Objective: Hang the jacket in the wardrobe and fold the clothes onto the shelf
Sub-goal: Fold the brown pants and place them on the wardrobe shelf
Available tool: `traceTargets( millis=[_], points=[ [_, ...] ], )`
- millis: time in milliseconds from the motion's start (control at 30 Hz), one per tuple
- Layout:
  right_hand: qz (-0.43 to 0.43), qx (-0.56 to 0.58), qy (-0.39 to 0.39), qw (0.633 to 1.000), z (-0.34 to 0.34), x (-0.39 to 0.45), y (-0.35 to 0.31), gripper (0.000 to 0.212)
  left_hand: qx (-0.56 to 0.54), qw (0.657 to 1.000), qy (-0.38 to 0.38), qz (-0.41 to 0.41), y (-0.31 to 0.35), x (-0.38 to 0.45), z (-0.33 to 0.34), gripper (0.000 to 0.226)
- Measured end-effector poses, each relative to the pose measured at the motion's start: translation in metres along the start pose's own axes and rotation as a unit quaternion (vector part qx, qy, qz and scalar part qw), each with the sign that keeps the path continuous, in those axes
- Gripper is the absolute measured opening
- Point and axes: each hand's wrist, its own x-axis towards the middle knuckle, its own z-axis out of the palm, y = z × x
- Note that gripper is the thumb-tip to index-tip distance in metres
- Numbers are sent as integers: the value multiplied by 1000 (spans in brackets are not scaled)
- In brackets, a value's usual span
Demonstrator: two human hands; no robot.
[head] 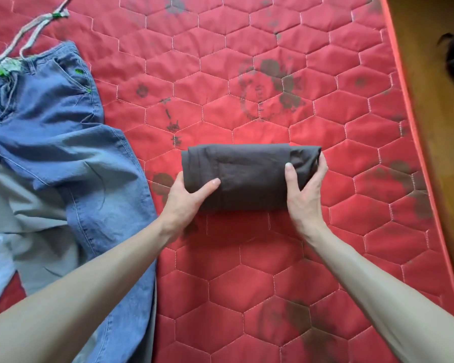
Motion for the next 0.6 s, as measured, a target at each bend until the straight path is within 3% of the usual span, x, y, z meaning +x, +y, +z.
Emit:
traceTargets(
  millis=[167, 267, 333, 433, 500, 600],
  points=[
    [67, -97, -78, 990, 12, 24, 22, 75, 146, 988, 3, -45, -2, 26, 3, 65],
    [78, -216, -58, 971, 18, 26, 29, 79, 262, 962, 50, -55, 1, 33, 12, 74],
    [30, -288, -7, 957, 19, 24, 26, 83, 290, 952, 61, -73, 6, 35, 15, 79],
    [-131, -380, 29, 915, 15, 26, 23, 77, 296, 949, 66, -91, 10, 35, 17, 90],
    [-194, -411, -13, 891, 16, 27, 24, 71, 385, 916, 112, -18, 8, 27, 23, 99],
    [-195, -433, -67, 878, 25, 23, 35, 72, 482, 835, 145, 223, -2, 21, 31, 81]
  ],
)
